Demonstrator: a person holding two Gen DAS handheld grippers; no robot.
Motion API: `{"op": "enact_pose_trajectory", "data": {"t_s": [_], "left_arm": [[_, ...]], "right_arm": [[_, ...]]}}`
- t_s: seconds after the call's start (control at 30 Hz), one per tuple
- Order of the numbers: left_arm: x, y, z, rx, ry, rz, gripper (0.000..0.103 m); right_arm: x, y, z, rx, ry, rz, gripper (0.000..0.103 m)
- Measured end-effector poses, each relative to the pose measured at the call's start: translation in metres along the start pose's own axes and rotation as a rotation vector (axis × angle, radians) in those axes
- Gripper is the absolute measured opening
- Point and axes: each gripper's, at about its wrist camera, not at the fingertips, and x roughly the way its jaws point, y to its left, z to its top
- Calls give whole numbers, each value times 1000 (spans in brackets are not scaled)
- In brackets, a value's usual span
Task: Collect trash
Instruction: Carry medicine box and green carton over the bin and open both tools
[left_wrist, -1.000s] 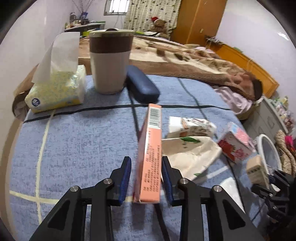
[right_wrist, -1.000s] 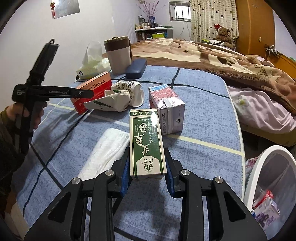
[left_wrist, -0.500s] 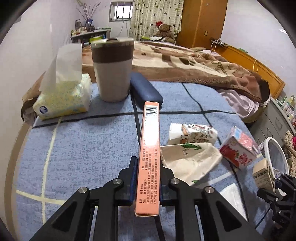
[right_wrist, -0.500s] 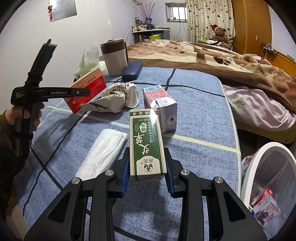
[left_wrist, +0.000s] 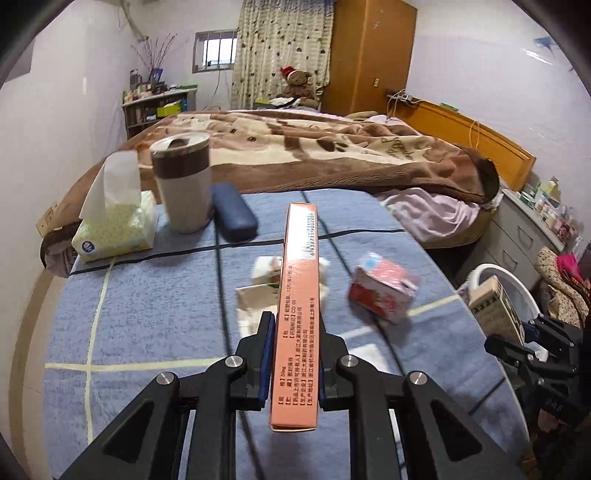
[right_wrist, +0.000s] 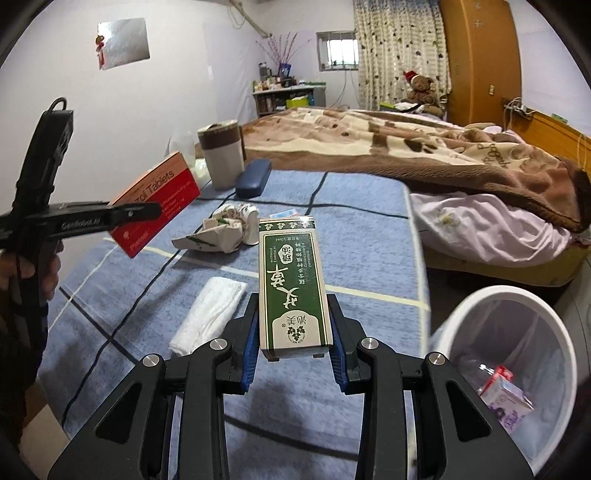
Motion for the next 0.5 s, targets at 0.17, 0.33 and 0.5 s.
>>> {"op": "enact_pose_trajectory", "data": {"t_s": [0.17,0.33,0.5], "left_arm": [[-17,-40,-5,46,-23,-58,18],[-22,-82,-11,96,-28,-115,18],[-24,-121,-12,144,-31,-167,18]], "right_arm": [[-20,-14,-6,23,-22,-28,34],[-40,-33,-13,44,-41,-71,34],[-56,-51,-18,75,-60,-117,34]]}}
